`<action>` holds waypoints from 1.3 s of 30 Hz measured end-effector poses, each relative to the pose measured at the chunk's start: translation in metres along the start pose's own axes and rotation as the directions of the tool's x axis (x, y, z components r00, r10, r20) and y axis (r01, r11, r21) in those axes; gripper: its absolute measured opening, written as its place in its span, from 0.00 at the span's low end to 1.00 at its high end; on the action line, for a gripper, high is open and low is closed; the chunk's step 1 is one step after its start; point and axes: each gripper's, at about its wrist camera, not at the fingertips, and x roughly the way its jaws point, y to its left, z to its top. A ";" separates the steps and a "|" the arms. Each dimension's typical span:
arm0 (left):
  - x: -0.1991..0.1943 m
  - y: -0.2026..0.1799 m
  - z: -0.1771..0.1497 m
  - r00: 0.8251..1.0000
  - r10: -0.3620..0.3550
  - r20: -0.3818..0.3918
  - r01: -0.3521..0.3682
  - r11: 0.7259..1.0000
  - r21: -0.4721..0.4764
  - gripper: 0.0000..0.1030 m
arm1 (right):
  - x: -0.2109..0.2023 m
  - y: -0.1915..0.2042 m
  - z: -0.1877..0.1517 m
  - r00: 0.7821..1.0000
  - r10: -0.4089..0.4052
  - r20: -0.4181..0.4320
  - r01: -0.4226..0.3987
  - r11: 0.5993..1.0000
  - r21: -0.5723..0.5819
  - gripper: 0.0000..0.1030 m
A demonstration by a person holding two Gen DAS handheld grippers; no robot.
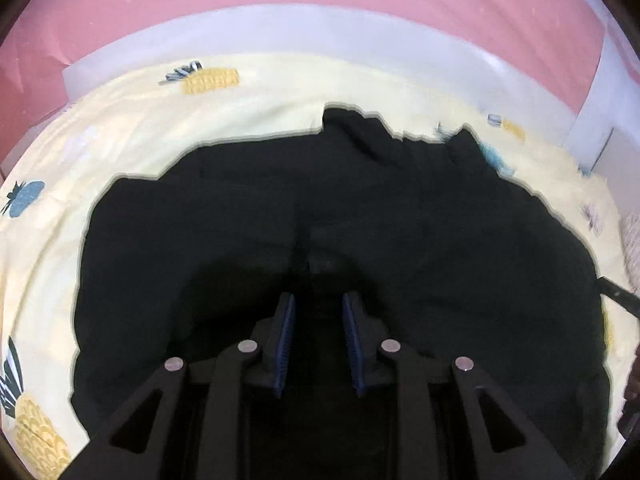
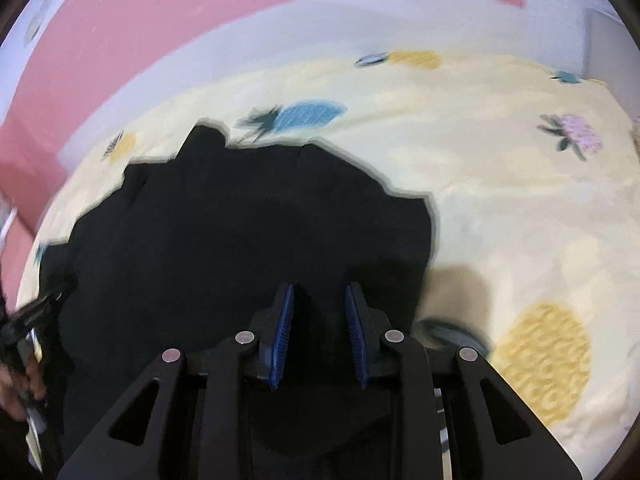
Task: Fold large clothes
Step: 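Release the sleeve onto the coat and withdraw the right tool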
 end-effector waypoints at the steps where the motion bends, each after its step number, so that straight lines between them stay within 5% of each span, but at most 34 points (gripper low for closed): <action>1: -0.005 -0.002 0.006 1.000 -0.009 0.021 0.009 1.000 -0.001 0.26 | 0.001 -0.008 0.006 1.000 -0.015 -0.001 0.015 1.000 0.013 0.26; 5: -0.006 -0.023 0.025 0.997 -0.009 0.073 0.005 0.999 0.051 0.26 | 0.024 -0.017 0.022 0.998 -0.040 -0.047 0.041 0.999 0.014 0.26; 10: 0.049 -0.035 0.011 0.998 0.064 -0.018 -0.061 0.989 0.136 0.26 | 0.051 -0.015 0.016 0.989 -0.088 -0.116 0.088 0.996 -0.005 0.25; 19: -0.026 -0.014 -0.013 0.997 -0.042 0.066 0.038 0.997 0.063 0.26 | -0.043 0.011 -0.018 0.999 0.039 0.014 -0.038 0.998 -0.049 0.25; 24: 0.002 -0.010 -0.040 1.000 -0.025 -0.016 0.026 0.997 0.074 0.27 | -0.007 0.023 -0.053 0.992 0.027 -0.120 -0.038 0.996 -0.087 0.25; 30: 0.008 -0.016 -0.039 1.000 0.015 -0.022 -0.013 0.995 0.103 0.27 | 0.001 0.033 -0.053 0.992 -0.038 -0.117 0.019 0.987 -0.159 0.25; 39: -0.091 0.001 -0.064 0.999 0.025 0.032 -0.029 0.995 0.099 0.26 | -0.087 0.043 -0.077 0.998 -0.025 -0.059 0.015 0.986 -0.165 0.25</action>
